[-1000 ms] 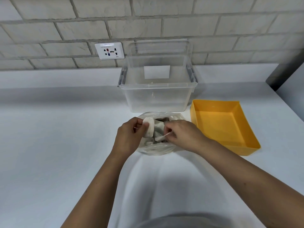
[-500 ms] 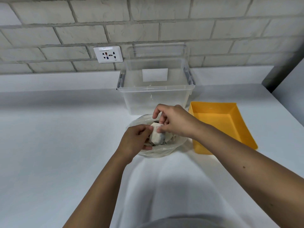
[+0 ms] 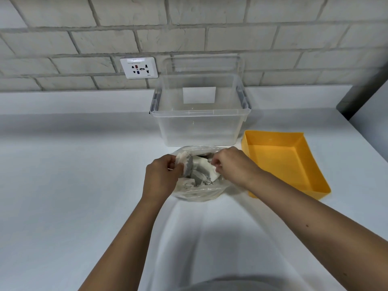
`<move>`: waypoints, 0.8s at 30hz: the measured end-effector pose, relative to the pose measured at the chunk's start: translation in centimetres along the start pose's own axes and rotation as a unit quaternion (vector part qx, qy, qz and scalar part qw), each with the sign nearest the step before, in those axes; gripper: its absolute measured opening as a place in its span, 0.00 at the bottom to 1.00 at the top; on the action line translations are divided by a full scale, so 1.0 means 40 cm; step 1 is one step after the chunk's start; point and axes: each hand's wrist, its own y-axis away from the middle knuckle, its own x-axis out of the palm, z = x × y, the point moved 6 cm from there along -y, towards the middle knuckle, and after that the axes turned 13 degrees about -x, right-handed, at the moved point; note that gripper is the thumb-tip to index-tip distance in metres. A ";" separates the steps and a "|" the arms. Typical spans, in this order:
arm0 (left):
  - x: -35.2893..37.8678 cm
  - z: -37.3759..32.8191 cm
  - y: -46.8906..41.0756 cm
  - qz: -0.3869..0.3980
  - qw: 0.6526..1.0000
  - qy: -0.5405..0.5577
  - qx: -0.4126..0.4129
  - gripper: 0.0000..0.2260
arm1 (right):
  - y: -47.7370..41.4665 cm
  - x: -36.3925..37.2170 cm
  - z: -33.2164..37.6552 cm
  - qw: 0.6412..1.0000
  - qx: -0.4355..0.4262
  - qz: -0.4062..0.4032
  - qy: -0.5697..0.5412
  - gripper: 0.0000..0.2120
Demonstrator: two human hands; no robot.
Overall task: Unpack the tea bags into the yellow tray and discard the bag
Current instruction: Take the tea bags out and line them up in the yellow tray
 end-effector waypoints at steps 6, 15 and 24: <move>0.003 -0.005 0.008 0.008 1.000 0.007 -0.001 0.04 | -0.004 0.030 0.027 0.996 0.010 -0.053 0.068 0.12; -0.019 -0.003 0.003 0.044 0.997 0.058 -0.028 0.05 | 0.032 -0.066 -0.003 0.985 -0.012 -0.112 -0.132 0.04; 0.047 -0.011 0.036 0.225 0.949 0.184 -0.123 0.07 | 0.024 -0.111 0.055 0.949 -0.087 0.068 -0.295 0.05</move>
